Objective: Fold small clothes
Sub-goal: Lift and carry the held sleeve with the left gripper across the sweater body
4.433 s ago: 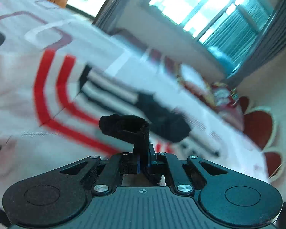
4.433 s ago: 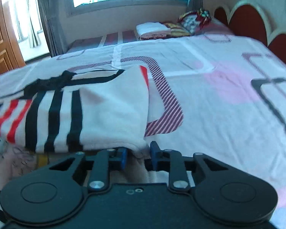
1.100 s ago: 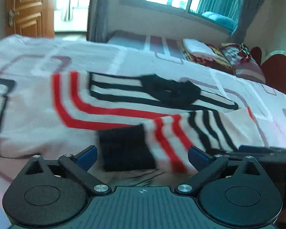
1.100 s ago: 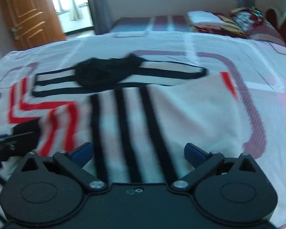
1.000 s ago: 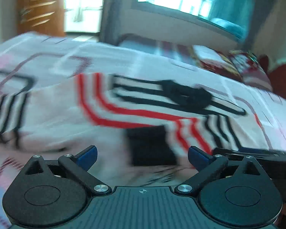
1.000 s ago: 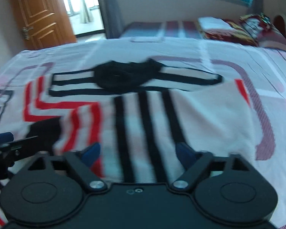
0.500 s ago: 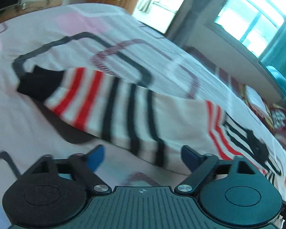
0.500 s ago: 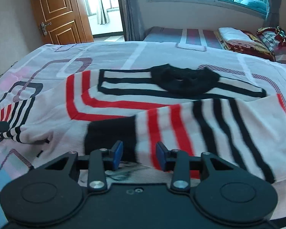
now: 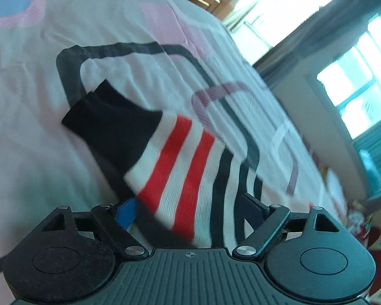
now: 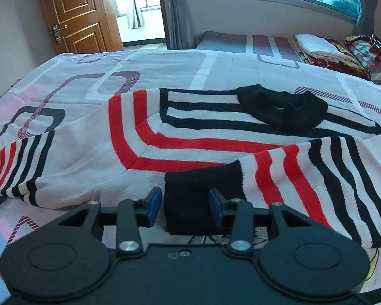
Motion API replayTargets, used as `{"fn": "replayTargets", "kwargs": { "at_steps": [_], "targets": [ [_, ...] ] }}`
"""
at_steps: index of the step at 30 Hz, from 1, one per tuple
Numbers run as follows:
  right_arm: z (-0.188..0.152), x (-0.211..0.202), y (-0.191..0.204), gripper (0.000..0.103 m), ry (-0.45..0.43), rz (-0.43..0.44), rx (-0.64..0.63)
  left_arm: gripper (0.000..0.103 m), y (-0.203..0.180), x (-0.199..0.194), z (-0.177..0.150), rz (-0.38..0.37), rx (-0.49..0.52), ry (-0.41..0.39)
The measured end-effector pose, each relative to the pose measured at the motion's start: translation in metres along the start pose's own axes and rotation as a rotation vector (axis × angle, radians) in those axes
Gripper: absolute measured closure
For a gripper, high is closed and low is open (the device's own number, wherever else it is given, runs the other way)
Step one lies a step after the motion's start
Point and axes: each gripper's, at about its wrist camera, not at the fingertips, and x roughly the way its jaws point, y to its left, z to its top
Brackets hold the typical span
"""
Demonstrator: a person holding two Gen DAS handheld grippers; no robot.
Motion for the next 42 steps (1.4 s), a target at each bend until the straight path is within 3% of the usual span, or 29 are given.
{"fn": "replayTargets", "kwargs": {
  "at_steps": [2,4,5,6,9,13,19,26,29,30,33,37,40,42],
  "targets": [
    [0.000,0.002,0.000,0.062,0.000,-0.007,0.006,0.021,0.001,0.005,0.005,-0.013,-0.014,-0.025],
    [-0.001,0.003,0.001,0.062,-0.003,-0.013,0.009,0.050,0.002,0.011,0.010,0.005,-0.026,-0.051],
    [-0.001,0.003,0.001,0.062,-0.003,-0.015,0.008,0.075,0.006,0.015,0.011,0.020,-0.048,-0.052],
    [-0.001,0.003,0.001,0.062,-0.004,-0.016,0.008,0.091,0.011,0.017,0.013,0.036,-0.084,-0.049],
    [-0.001,0.002,0.001,0.062,-0.008,-0.015,0.016,0.093,0.017,0.018,0.014,0.053,-0.132,-0.054],
    [-0.001,0.001,-0.001,0.063,-0.012,-0.013,0.019,0.097,-0.004,0.009,0.012,0.016,-0.061,-0.106],
    [0.002,-0.009,-0.010,0.064,-0.045,-0.026,0.029,0.097,-0.091,-0.012,0.004,-0.165,0.234,-0.167],
    [-0.001,-0.019,-0.036,0.061,-0.087,-0.058,0.090,0.097,-0.203,0.009,-0.062,-0.395,0.473,-0.014],
    [-0.007,0.001,-0.042,0.060,0.039,0.000,0.079,0.097,-0.243,0.020,-0.107,-0.477,0.562,0.086],
    [-0.008,-0.003,-0.042,0.060,0.020,0.006,0.066,0.097,-0.255,0.022,-0.123,-0.499,0.595,0.116],
    [-0.008,-0.025,-0.061,0.057,-0.017,0.063,0.114,0.097,-0.281,0.021,-0.166,-0.540,0.658,0.187],
    [-0.013,-0.051,-0.104,0.055,-0.047,-0.012,0.170,0.097,-0.308,0.008,-0.206,-0.582,0.696,0.207],
    [-0.021,-0.061,-0.130,0.055,-0.056,-0.079,0.196,0.097,-0.323,0.001,-0.239,-0.573,0.787,0.222],
    [-0.027,-0.067,-0.151,0.053,-0.063,-0.072,0.253,0.097,-0.326,0.003,-0.263,-0.560,0.811,0.256]
  ]
}}
